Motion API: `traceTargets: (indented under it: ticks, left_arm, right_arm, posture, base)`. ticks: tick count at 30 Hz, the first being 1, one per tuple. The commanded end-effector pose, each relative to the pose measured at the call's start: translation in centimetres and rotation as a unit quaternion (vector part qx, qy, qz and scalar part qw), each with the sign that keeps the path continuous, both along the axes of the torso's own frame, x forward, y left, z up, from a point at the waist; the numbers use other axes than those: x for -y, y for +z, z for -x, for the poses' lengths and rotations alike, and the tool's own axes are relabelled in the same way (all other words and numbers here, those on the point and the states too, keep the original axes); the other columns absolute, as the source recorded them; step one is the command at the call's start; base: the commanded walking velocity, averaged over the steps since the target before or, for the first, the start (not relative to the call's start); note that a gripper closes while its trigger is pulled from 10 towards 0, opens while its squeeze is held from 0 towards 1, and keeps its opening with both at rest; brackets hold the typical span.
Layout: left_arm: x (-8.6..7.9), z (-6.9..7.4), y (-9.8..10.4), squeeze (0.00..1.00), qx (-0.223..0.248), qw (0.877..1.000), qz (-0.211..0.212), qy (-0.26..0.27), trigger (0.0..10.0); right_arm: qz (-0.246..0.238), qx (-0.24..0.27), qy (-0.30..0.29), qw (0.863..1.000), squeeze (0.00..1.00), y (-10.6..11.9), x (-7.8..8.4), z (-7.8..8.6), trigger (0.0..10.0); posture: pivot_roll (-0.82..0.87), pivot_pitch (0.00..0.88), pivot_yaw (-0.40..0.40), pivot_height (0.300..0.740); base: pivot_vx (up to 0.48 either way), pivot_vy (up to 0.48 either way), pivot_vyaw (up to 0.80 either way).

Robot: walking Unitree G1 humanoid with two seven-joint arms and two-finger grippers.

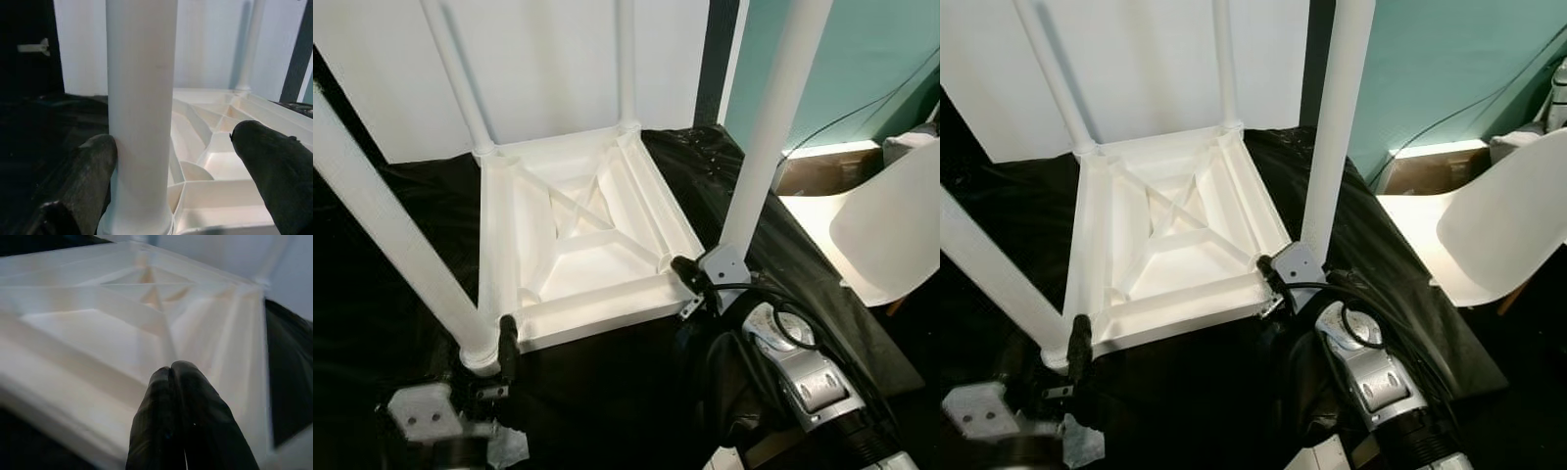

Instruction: Building children table

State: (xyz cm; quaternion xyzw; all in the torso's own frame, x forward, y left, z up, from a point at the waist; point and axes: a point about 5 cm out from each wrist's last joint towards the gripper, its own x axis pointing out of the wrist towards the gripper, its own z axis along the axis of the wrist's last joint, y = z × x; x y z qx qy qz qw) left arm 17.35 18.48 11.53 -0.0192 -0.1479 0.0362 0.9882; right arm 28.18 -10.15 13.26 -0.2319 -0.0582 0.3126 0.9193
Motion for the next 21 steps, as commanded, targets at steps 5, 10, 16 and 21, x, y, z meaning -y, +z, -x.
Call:
traceTargets:
  ticks: [5,10,16,21]
  left_arm:
    - [1.0,-1.9,-1.9,0.0,-0.049,0.998,-0.012,0.031,10.0]
    - [0.9,-1.7,-2.5,0.0,-0.069,0.996,-0.023,0.044,10.0]
    - [0.7,-2.8,-2.0,0.0,-0.054,0.997,-0.045,0.024,10.0]
    - [0.9,-3.6,-1.7,0.0,-0.045,0.997,-0.051,0.024,10.0]
  right_arm:
    - [0.024,0.027,0.042,0.998,0.0,0.4,-1.3,0.6,10.0]
    - [0.033,0.034,0.047,0.998,0.0,0.4,-1.2,0.8,10.0]
    - [0.034,0.037,0.047,0.998,0.0,0.3,-1.1,0.7,10.0]
    - [0.033,0.038,0.044,0.998,0.0,0.2,-1.2,0.6,10.0]
  posture:
    - [0.04,0.009,0.022,0.74]
    - [0.04,0.009,0.025,0.74]
    - [0.04,0.0,0.027,0.74]
    - [0.03,0.0,0.027,0.74]
  base:
    - [0.0,0.0,0.0]
    - [0.0,0.0,0.0]
    - [0.0,0.0,0.0]
    - [0.0,0.0,0.0]
